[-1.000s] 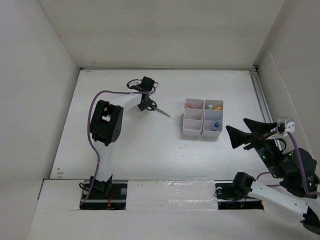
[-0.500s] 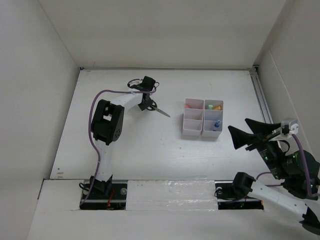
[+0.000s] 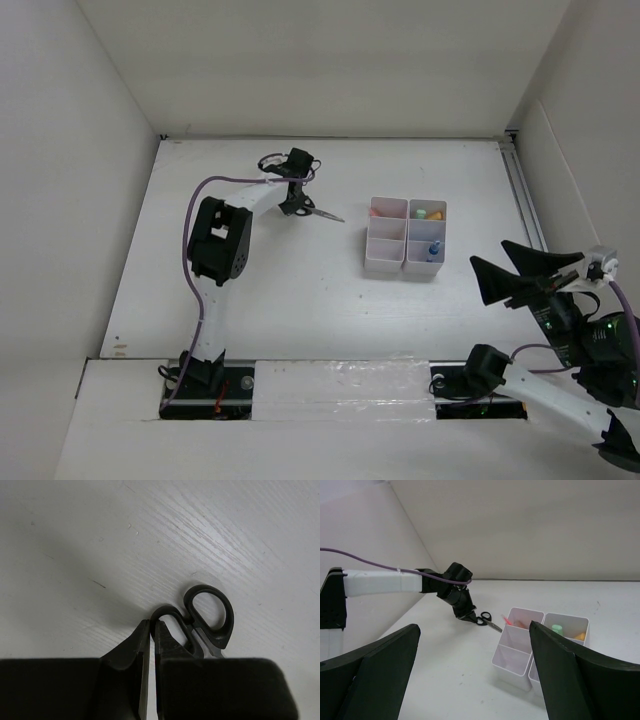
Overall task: Sort the stationery into containers
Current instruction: Grab a piece of stationery with the left arm
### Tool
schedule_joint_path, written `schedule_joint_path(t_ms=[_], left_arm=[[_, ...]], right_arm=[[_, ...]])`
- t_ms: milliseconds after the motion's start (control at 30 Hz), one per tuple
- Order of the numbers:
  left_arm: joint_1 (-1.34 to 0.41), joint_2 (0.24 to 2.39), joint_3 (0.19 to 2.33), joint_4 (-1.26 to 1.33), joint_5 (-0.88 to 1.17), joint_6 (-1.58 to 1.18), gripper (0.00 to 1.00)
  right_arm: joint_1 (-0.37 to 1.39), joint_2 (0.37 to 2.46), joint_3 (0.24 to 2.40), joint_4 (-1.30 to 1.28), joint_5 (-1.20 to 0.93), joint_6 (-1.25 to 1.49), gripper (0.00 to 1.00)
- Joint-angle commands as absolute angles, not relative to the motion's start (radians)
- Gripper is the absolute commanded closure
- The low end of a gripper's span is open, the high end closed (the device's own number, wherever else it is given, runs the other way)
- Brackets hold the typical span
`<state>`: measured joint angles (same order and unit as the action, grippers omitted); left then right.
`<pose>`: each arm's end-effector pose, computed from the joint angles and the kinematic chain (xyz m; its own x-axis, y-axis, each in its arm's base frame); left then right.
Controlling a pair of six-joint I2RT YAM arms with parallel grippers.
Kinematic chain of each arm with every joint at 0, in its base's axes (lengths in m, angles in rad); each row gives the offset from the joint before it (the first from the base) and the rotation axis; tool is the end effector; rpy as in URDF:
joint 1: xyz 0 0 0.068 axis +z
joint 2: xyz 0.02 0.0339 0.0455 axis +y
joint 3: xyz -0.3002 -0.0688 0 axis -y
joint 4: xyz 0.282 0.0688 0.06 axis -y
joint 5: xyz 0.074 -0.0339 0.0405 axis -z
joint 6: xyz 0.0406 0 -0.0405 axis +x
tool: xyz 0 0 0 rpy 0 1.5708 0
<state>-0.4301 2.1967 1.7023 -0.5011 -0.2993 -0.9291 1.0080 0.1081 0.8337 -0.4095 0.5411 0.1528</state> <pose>0.4903 -0.2118 0.1812 -0.6588 -0.5399 -0.5238 -0.4597 0.8401 -0.2878 0.0156 -0.0144 0.4117 0.0933 0.3925 -0.9150 -0.4836 0.8212 0.3029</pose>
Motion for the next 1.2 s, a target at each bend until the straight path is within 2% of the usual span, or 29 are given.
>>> schedule_joint_path(t_ms=[0, 100, 367, 533, 900, 1167], left_arm=[[-0.428, 2.244, 1.683, -0.568, -0.296, -0.905, 1.0], [-0.428, 2.206, 1.643, -0.525, -0.319, -0.873, 1.0], [-0.498, 2.044, 1.597, -0.568, -0.777, -0.887, 1.0], [-0.581, 1.964, 1.542, -0.506, -0.926, -0.801, 1.0], [-0.62, 1.809, 1.48, -0.379, -0.841, -0.744, 1.0], [-0.716, 1.7, 1.48, -0.407, -0.991, -0.706, 1.0]], right_arm=[[1.005, 0.097, 0.838, -0.37, 0.528, 0.138, 0.03], [1.005, 0.097, 0.838, -0.37, 0.528, 0.138, 0.03], [1.005, 0.127, 0.838, -0.37, 0.528, 0.138, 0.03], [1.005, 0.155, 0.847, -0.37, 0.537, 0.129, 0.03], [1.005, 0.206, 0.865, -0.38, 0.555, 0.129, 0.05], [1.005, 0.215, 0.874, -0.38, 0.565, 0.129, 0.05]])
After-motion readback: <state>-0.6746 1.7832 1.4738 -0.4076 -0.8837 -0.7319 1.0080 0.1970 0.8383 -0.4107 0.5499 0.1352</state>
